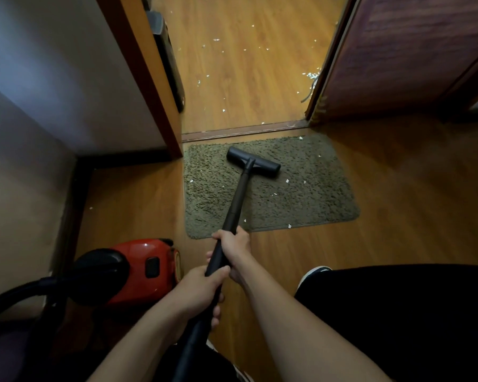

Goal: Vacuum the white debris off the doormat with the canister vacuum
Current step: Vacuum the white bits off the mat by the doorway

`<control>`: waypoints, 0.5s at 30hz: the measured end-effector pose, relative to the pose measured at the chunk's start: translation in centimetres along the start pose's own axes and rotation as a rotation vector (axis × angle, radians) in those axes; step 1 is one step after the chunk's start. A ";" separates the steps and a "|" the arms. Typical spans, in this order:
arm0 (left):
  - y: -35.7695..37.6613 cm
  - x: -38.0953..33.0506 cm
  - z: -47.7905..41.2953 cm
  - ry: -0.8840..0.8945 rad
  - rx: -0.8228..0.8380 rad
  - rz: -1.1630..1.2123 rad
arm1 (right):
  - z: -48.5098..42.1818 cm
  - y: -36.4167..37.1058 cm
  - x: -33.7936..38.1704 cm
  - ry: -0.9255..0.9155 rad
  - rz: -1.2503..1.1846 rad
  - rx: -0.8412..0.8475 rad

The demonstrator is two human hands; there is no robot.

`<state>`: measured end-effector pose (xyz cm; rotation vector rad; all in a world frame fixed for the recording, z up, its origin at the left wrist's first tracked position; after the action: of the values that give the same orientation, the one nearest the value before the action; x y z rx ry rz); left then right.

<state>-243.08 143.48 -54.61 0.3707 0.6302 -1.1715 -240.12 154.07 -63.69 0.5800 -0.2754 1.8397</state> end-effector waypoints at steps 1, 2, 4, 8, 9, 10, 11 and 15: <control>-0.3 0.1 0.5 -0.005 0.002 -0.006 | 0.4 0.1 -0.3 0.010 0.001 0.012; -0.6 0.5 1.1 -0.015 0.005 -0.013 | 0.9 0.3 -0.9 0.018 0.000 0.026; -1.3 1.4 2.1 -0.039 0.022 -0.023 | 2.0 0.6 -2.4 0.027 -0.009 0.049; -2.0 2.0 2.6 -0.074 0.042 -0.045 | 2.4 1.1 -3.8 0.029 -0.048 0.058; -2.0 1.8 2.3 -0.071 0.037 -0.036 | 2.1 1.1 -3.4 0.029 -0.047 0.055; -1.8 1.6 1.9 -0.067 0.026 -0.023 | 1.7 1.0 -2.8 0.027 -0.041 0.046; -1.6 1.3 1.4 -0.065 0.015 -0.015 | 1.3 0.8 -2.1 0.027 -0.032 0.036; -0.2 -0.5 -1.0 -0.045 0.013 0.015 | -0.8 0.1 0.6 0.017 -0.005 -0.017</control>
<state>-243.70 144.33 -55.10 0.3586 0.5798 -1.1675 -240.56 154.90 -64.02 0.5528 -0.2783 1.8348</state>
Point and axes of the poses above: each hand's wrist, its own z-axis away from the middle knuckle, its own y-axis out of the palm, x = y × z, the point moved 1 cm from there along -z, towards the middle knuckle, and after that the axes turned 7 degrees about y, right-handed, at the moved point
